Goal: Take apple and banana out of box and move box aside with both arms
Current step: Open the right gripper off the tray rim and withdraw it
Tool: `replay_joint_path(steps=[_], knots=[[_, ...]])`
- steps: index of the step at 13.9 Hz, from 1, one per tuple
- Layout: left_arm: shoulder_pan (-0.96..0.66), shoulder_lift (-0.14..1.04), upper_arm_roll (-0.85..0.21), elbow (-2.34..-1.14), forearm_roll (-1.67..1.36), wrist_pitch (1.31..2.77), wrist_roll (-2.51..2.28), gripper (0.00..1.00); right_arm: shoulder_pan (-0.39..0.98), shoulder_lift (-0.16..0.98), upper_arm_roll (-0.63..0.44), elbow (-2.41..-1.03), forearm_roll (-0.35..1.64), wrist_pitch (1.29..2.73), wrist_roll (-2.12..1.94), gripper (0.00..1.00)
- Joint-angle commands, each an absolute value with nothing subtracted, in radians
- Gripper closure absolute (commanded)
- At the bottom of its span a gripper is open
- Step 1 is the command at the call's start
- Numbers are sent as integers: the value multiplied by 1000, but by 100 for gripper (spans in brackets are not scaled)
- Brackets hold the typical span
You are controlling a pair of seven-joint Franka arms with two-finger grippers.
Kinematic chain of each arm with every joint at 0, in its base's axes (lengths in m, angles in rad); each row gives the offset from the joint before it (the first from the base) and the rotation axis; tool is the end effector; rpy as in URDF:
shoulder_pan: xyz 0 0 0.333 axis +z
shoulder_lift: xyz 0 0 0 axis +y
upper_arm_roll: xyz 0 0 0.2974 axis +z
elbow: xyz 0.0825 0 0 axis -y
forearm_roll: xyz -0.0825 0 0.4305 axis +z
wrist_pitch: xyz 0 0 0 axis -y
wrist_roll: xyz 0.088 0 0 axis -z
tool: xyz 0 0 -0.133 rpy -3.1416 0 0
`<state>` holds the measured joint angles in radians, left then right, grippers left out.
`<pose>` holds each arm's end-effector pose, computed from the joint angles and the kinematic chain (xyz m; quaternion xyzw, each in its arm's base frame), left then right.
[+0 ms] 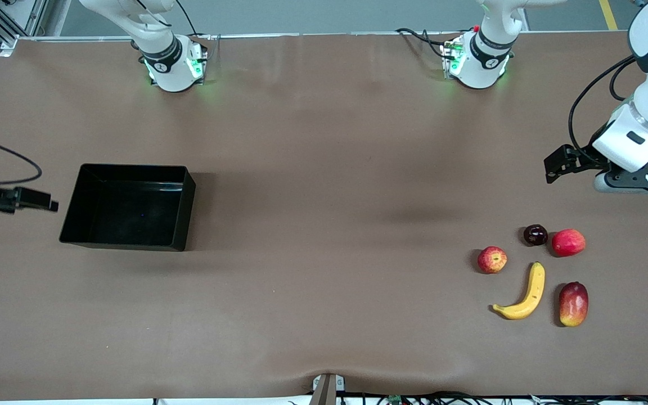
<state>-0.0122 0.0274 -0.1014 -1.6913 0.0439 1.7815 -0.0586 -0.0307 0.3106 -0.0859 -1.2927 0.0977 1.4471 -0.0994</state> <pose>0.6213 -0.0654 0.5192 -0.9988 0.0313 -0.0331 0.0174 0.6663 -0.0564 0.5153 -0.9963 0.0053 0.0732 0.0437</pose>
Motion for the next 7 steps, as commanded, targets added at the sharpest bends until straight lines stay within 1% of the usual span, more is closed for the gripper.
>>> replay_joint_path(steps=[1, 3, 6, 7], knots=[[-17, 11, -100, -1707, 32, 1795, -63, 0, -25, 171, -71, -1328, 97, 1327, -63, 0], [-17, 8, -100, -1707, 32, 1792, -66, 0, -25, 48, -58, -1418, 89, 1325, -61, 0], [-17, 9, -100, -1698, 32, 1784, -66, 0, -25, -85, -54, -1521, 43, 1312, -58, 0], [-17, 9, -100, -1698, 32, 1779, -66, 0, -25, -110, -43, -1555, 23, 1318, -39, 0]])
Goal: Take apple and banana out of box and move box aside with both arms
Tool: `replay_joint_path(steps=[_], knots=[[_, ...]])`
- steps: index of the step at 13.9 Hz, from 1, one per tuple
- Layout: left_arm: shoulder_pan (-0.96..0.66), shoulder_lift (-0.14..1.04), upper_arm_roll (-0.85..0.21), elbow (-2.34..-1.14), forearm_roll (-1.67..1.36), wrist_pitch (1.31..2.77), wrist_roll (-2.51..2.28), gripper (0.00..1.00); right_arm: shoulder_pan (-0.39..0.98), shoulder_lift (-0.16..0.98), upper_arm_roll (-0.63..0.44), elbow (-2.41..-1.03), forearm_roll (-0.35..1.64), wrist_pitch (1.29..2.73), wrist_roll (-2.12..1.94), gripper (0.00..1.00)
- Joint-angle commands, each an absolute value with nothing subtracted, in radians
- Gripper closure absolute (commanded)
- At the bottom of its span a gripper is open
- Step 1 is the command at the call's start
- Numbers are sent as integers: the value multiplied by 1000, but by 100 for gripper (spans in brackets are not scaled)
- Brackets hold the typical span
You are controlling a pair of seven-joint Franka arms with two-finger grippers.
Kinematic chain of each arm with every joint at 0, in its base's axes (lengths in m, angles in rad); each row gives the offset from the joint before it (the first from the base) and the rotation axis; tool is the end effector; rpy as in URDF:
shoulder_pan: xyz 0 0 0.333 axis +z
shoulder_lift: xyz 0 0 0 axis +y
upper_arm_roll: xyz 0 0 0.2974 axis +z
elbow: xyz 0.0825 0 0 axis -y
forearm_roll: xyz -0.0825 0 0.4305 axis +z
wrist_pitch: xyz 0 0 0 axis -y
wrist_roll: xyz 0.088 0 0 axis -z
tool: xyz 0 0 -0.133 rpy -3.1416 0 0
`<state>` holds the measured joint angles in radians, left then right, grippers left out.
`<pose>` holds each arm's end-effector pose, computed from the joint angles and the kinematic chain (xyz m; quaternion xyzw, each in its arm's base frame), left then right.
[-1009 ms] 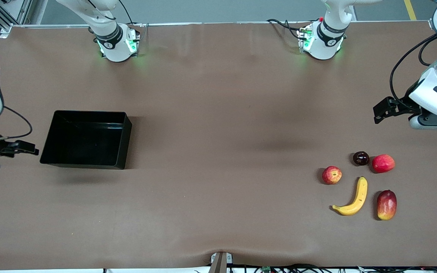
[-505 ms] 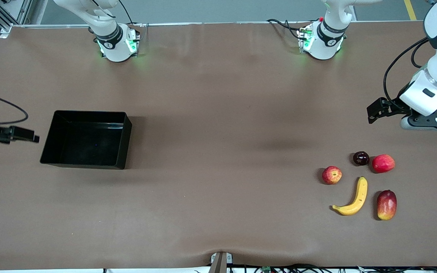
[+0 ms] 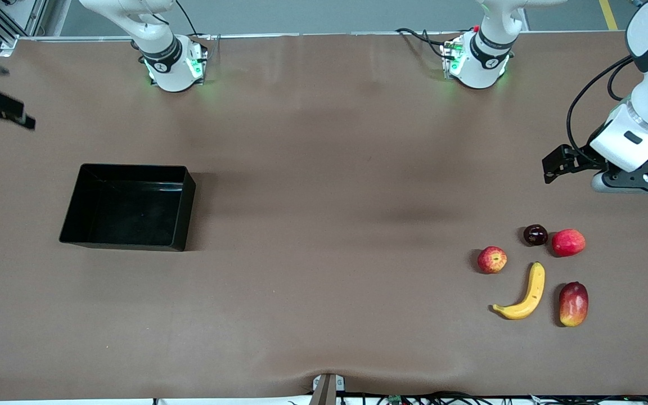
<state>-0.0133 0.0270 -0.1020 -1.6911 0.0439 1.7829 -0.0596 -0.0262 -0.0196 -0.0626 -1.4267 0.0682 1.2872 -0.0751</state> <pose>0.6213 -0.0665 0.5196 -0.9988 0.0317 -0.0341 0.0173 0.5581 -0.0396 0.6413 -0.9976 -0.0008 0.0569 0.0386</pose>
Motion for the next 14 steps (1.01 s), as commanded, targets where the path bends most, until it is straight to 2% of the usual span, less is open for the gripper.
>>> replay_joint_path(steps=[1, 14], knots=[[-17, 8, -100, -1698, 32, 1776, -67, 0, -25, -110, -41, -1557, 17, 1319, 3, 0], [-17, 9, -118, -1671, 41, 1746, -107, 0, -12, -95, -38, -1543, 15, 1376, 40, 0]])
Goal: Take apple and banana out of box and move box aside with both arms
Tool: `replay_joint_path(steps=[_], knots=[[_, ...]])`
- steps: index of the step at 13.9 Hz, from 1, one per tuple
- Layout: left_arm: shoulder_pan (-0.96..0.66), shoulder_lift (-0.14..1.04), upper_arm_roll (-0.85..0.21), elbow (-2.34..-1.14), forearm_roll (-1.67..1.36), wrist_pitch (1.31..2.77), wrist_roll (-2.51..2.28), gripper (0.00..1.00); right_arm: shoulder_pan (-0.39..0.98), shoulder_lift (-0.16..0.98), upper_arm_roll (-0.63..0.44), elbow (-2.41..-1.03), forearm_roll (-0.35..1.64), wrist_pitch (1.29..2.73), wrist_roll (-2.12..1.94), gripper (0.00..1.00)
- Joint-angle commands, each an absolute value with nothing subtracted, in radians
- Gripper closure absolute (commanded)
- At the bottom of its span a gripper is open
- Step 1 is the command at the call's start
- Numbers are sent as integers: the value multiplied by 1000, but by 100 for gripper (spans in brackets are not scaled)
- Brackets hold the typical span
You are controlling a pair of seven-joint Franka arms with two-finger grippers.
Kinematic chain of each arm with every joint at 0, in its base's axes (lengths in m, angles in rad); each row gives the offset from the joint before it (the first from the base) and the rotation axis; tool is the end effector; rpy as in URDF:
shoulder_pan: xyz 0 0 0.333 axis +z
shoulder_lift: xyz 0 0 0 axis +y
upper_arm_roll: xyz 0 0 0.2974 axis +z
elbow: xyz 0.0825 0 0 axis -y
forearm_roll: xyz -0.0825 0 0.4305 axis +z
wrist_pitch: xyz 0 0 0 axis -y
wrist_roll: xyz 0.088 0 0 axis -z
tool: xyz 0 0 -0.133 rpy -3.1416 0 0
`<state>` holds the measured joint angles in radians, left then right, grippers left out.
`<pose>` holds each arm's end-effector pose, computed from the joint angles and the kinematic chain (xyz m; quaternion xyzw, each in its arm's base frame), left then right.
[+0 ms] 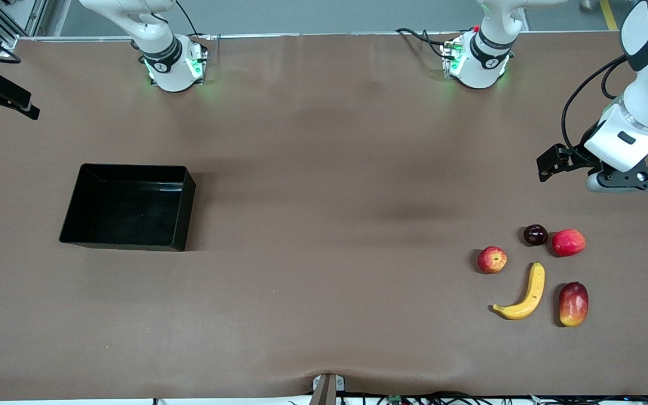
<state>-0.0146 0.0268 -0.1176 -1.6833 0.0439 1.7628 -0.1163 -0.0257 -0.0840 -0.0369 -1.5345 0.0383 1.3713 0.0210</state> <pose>0.6184 -0.0766 0.5220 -0.9994 0.0115 -0.0287 0.0166 0.5512 -0.0297 0.6304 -0.9983 0.0386 0.0392 0.0213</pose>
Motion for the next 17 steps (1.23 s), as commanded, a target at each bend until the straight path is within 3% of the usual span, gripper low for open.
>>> replay_joint_path(steps=[1, 17], knots=[[-17, 9, -118, -1667, 41, 1741, -107, 0, -14, -95, -38, -1543, 15, 1376, 40, 0], [-17, -2, -121, -1554, 37, 1594, -107, 0, -18, -91, -40, -1545, 17, 1379, 26, 0]])
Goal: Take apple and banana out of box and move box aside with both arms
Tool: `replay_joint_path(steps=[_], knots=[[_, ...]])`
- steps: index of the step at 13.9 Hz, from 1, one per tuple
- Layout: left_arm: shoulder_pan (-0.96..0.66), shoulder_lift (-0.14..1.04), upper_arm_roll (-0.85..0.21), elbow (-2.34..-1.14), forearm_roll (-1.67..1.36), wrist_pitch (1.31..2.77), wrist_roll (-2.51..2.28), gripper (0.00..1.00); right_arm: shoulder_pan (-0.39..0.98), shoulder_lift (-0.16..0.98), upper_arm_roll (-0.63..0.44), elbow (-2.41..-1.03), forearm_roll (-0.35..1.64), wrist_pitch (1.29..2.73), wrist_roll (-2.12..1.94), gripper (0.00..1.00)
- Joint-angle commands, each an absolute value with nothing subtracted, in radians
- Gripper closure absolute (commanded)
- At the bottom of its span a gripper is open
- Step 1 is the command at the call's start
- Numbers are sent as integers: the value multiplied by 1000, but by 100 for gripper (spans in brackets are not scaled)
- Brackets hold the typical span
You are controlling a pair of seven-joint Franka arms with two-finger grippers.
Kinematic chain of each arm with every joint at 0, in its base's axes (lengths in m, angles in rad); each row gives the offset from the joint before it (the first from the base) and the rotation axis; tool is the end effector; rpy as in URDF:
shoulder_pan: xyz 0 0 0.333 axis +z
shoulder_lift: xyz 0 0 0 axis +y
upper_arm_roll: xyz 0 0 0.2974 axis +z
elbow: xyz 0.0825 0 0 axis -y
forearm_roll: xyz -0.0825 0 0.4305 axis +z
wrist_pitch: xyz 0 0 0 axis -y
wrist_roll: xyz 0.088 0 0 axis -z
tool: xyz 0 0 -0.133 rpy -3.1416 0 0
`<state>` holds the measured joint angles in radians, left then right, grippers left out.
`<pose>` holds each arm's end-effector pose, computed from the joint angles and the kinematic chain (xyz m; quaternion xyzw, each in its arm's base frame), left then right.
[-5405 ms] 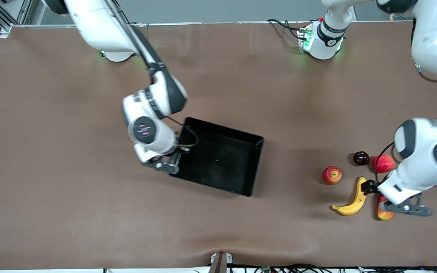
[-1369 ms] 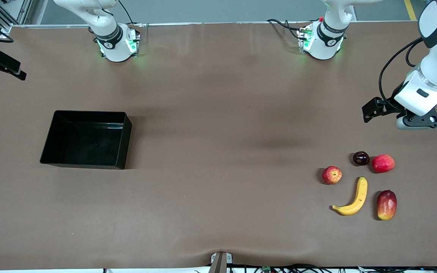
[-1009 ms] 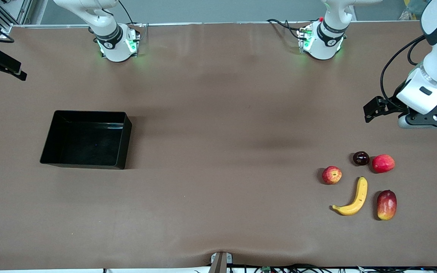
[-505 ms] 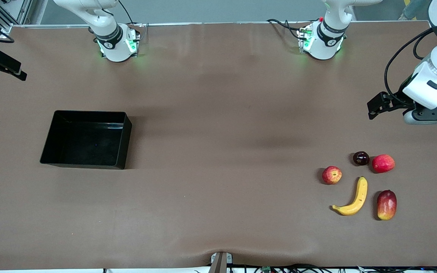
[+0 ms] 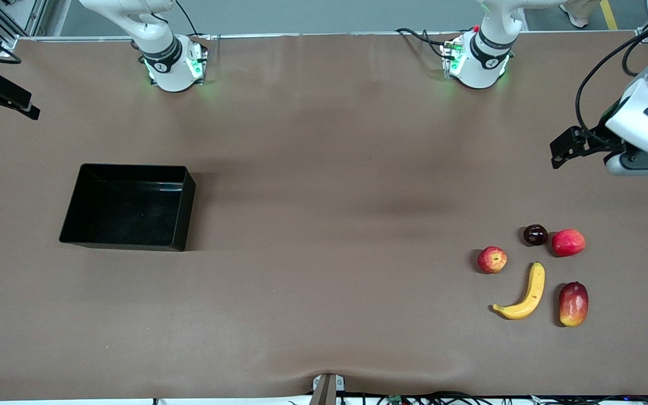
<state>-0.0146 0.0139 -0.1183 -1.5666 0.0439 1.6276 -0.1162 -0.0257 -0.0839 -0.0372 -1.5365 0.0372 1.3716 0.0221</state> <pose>0.6074 -0.0751 0.5790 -0.9995 0.0090 -0.0260 0.0180 0.5512 -0.0301 0.6294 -0.9982 0.0394 0.0401 0.0207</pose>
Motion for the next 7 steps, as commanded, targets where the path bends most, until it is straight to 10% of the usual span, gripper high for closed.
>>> replay_joint_path(steps=[1, 7], knots=[[-17, -2, -123, -1552, 34, 1585, -107, 0, -18, -91, -40, -1545, 17, 1379, 26, 0], [-17, -2, -123, -1539, 29, 1563, -107, 0, -17, -91, -40, -1545, 18, 1379, 26, 0]])
